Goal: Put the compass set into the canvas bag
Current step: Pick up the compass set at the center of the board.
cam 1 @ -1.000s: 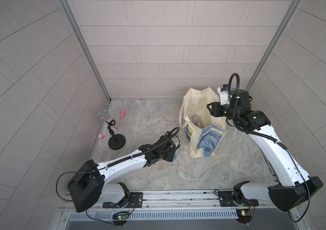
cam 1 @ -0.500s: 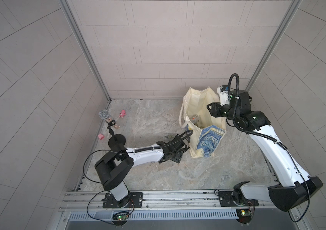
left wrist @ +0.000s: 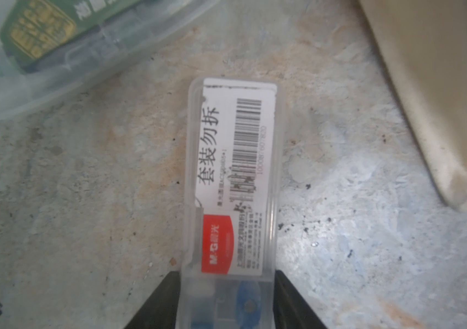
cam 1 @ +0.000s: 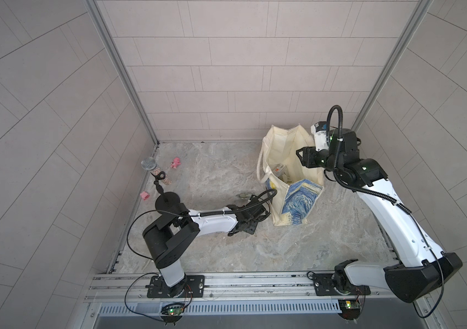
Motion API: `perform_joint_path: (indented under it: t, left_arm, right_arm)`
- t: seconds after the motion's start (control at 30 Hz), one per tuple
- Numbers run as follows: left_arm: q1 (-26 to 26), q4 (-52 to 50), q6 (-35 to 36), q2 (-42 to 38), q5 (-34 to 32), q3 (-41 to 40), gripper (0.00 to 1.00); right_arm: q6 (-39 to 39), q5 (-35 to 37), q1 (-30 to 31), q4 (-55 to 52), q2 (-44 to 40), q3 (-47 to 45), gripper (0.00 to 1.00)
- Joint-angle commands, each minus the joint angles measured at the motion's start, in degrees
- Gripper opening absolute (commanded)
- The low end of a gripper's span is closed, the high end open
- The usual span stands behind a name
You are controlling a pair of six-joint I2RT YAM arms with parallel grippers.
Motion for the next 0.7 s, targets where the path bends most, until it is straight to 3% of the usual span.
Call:
perform_joint_path:
  t: [0.0, 0.17, 0.33, 0.67]
  left_arm:
    - [0.2, 1.1, -0.2, -0.9, -1.2, -1.6, 0.55]
    - [0.6, -1.3, -1.4, 0.8, -2.0, -0.6, 0.55]
    - [0.6, -0.9, -2.3, -1.6, -2.8, -2.1, 0.44]
    - [0.6, 4.2, -4.1, -18.4, -9.2, -12.5, 0.41]
  right_arm:
    - [-0.4, -0.4, 0.1, 1.2, -0.4, -0.3, 0.59]
    - [-0.4, -0.4, 0.1, 0.8, -0.5, 0.0, 0.59]
    - [-0.3, -0.5, 0.1, 0.8, -0.4, 0.1, 0.59]
    - [0.5, -2.3, 0.2, 1.9, -0.5, -0.4, 0.59]
